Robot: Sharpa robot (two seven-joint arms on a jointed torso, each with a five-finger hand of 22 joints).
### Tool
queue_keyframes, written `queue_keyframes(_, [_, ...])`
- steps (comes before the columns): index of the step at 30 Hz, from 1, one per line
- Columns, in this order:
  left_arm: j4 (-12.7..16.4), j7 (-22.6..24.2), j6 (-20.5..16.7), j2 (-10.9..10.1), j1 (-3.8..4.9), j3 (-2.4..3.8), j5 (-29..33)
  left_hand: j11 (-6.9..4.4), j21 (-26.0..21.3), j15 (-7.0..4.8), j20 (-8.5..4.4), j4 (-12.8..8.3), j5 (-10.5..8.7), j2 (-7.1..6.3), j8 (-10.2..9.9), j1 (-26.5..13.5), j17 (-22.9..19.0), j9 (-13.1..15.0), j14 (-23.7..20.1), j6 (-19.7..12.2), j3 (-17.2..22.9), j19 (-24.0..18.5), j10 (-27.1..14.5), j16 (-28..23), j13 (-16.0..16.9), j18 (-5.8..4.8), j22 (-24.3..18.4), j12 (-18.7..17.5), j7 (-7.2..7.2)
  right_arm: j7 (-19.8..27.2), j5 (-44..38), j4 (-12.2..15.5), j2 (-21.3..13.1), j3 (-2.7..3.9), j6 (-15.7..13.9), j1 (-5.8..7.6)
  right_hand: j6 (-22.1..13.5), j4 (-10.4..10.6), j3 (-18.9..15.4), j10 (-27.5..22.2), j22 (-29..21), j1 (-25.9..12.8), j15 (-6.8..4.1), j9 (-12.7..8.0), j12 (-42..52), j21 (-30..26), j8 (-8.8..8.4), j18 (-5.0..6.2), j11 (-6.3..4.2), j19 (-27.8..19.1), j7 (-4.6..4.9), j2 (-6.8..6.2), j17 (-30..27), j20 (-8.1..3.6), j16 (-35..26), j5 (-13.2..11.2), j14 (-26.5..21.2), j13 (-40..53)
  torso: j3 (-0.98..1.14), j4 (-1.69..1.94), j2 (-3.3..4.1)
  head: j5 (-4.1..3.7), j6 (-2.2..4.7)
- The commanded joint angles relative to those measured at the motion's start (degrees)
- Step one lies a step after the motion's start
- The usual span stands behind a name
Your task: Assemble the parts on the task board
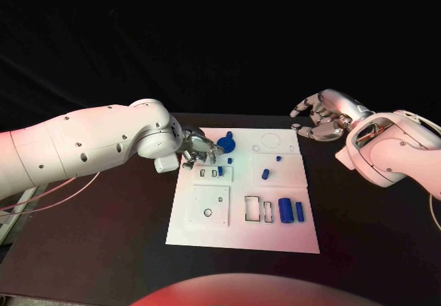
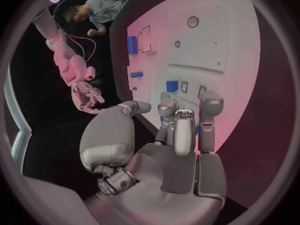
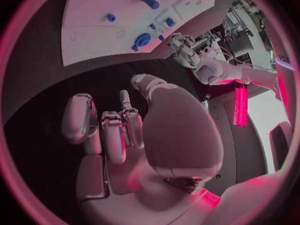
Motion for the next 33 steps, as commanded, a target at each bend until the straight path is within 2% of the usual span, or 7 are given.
queue_keyframes(1, [-0.1,-0.4,0.9,0.5,0.07,-0.16,1.8,0.06,-0.4,0.32,0.11,0.0,0.21,-0.18,0.2,0.6,11.8,0.1,4.7,-0.4,0.4,-0.5,-0.5,0.0,-0.2,-0.2,-0.1,0.1,0.02,-0.4,-0.1,-0.1,0.0,0.01,0.7,0.01,-0.4,-0.1,0.3,-0.1,0.2,0.0,-0.24,0.1,-0.2,-0.2,0.28,0.0,-0.11,0.1,-0.03,-0.52,15.1,-0.31,0.2,0.5,6.0,5.0,0.02,-0.08,0.05,-0.15,-0.15])
queue_keyframes(8, [-0.3,-1.2,0.5,0.8,0.07,-0.32,0.8,0.17,0.2,0.46,0.29,0.1,-4.63,-0.87,1.1,-0.7,12.9,0.3,5.1,-0.1,0.0,-0.1,0.4,0.6,1.0,-0.33,1.2,1.8,0.05,-0.4,0.0,-0.1,-0.2,0.0,0.8,0.01,-0.4,-0.1,0.5,-0.1,0.2,0.0,-0.25,0.1,-0.2,-0.2,0.31,0.01,-0.12,0.1,-0.04,-0.58,15.1,-0.31,0.2,0.8,6.0,5.0,-0.01,-0.05,0.07,-0.39,-0.32])
queue_keyframes(11, [-0.4,-1.9,1.2,1.0,0.07,-0.33,-0.1,0.2,0.4,0.46,0.34,0.1,-12.07,-1.43,1.3,-0.9,13.2,0.0,5.3,-0.1,-0.5,0.1,0.7,0.8,1.2,-0.39,1.9,2.5,0.04,-0.5,0.0,-0.1,-0.2,0.0,0.8,0.01,-0.3,0.0,0.6,-0.1,0.2,-0.1,-0.26,0.2,-0.2,-0.2,0.35,0.0,-0.12,0.1,-0.04,-0.57,15.1,-0.32,0.2,1.1,6.0,5.0,-0.01,-0.03,0.07,-0.47,-0.55])
queue_keyframes(13, [-0.6,-2.4,1.8,1.3,0.06,-0.33,-0.6,0.33,0.5,0.51,0.4,0.0,-24.51,-1.69,1.3,-0.2,13.3,-0.2,5.3,-0.1,-1.3,0.1,0.9,0.9,1.3,-0.43,2.3,2.9,0.1,-0.6,0.0,0.0,-0.2,0.0,0.8,0.01,-0.3,0.0,0.7,-0.1,0.2,-0.1,-0.26,0.2,-0.2,-0.2,0.37,-0.01,-0.12,0.1,-0.04,-0.56,15.1,-0.32,0.2,1.2,6.0,5.0,-0.03,-0.05,0.09,-0.47,-0.67])
queue_keyframes(21, [-1.3,-3.8,4.0,1.9,0.05,-0.43,-1.9,0.11,1.4,0.39,0.34,0.2,-54.23,0.62,1.5,2.0,15.1,-1.4,6.1,1.7,-2.6,1.6,2.8,1.7,3.0,-0.75,4.8,5.3,-0.17,-0.8,0.1,-0.2,-0.1,-0.02,1.0,-0.03,-0.2,0.0,0.9,0.0,0.3,-0.2,-0.27,0.2,-0.1,-0.2,0.42,-0.01,-0.13,0.2,-0.05,-0.56,15.1,-0.33,0.2,1.5,6.0,5.1,0.0,-0.03,0.13,-0.47,-1.04])
queue_keyframes(24, [-1.4,-4.1,4.8,2.1,0.05,-0.45,-2.5,-0.06,2.1,0.31,0.24,0.2,-57.4,1.05,1.7,2.0,15.1,-1.6,6.1,2.3,-3.2,2.4,3.8,1.7,4.1,-0.93,5.9,6.3,-0.32,-0.8,0.1,-0.3,-0.1,-0.04,1.0,-0.06,-0.2,0.1,0.9,0.0,0.2,-0.2,-0.27,0.3,-0.1,-0.2,0.44,0.0,-0.14,0.1,-0.06,-0.55,15.1,-0.33,0.2,1.7,6.0,5.1,0.04,-0.02,0.09,-0.37,-1.25])
queue_keyframes(33, [-1.7,-4.5,5.7,2.6,0.04,-0.48,-3.9,-0.31,3.0,0.11,0.07,0.2,-57.48,1.92,1.8,1.6,15.1,-1.7,6.1,3.0,-3.5,3.6,5.0,1.7,5.4,-1.19,7.2,7.4,-0.59,-0.9,0.1,-0.4,0.1,-0.05,1.0,-0.15,-0.1,0.1,1.1,0.0,0.3,-0.3,-0.29,0.3,-0.1,-0.2,0.51,-0.01,-0.16,0.2,-0.09,-0.54,15.1,-0.35,0.2,2.1,6.0,5.1,0.01,-0.1,0.1,-0.37,-1.54])
